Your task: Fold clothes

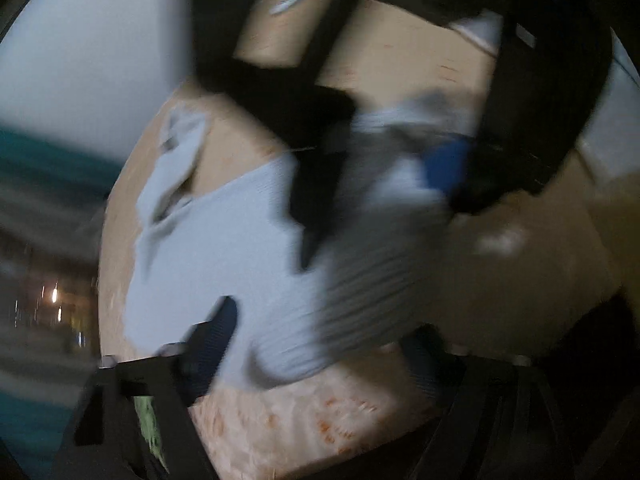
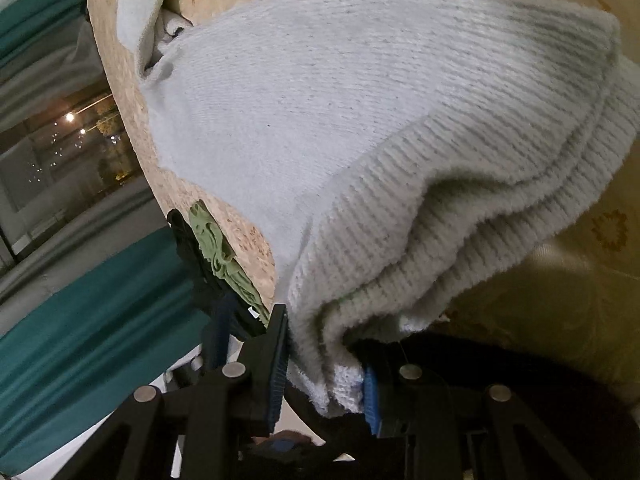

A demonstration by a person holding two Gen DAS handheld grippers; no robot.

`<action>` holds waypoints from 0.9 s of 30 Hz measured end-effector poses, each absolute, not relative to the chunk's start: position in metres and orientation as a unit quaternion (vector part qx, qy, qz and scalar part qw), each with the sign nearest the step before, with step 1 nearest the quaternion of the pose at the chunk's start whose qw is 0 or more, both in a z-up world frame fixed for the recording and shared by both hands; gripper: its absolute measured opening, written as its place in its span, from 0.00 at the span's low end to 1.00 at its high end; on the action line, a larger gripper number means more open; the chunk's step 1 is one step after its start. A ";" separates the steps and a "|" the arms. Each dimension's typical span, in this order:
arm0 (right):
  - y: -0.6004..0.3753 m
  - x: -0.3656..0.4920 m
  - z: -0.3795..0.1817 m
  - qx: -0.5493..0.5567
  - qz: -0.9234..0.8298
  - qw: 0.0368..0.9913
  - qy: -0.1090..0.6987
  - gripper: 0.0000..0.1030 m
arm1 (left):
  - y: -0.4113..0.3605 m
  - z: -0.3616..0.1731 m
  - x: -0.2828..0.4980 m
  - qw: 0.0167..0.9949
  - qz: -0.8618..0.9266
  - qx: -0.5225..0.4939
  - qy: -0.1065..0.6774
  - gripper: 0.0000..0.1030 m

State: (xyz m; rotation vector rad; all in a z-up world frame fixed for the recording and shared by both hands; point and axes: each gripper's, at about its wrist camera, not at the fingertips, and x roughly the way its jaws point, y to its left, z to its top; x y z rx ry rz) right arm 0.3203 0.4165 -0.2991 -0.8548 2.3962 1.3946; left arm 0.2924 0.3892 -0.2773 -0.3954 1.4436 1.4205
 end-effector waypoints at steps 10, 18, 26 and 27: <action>0.424 0.391 -0.308 -0.249 0.442 0.202 0.838 0.71 | 0.411 -0.258 0.244 0.521 0.614 -0.318 0.500 0.12; 0.434 0.402 -0.327 -0.206 0.420 0.225 0.855 0.80 | 0.418 -0.218 0.204 0.515 0.650 -0.394 0.396 0.12; 0.465 0.373 -0.337 -0.244 0.430 0.216 0.842 0.79 | 0.403 -0.220 0.199 0.506 0.655 -0.439 0.349 0.12; 0.468 0.367 -0.338 -0.249 0.433 0.215 0.839 0.68 | 0.402 -0.219 0.200 0.505 0.655 -0.443 0.346 0.12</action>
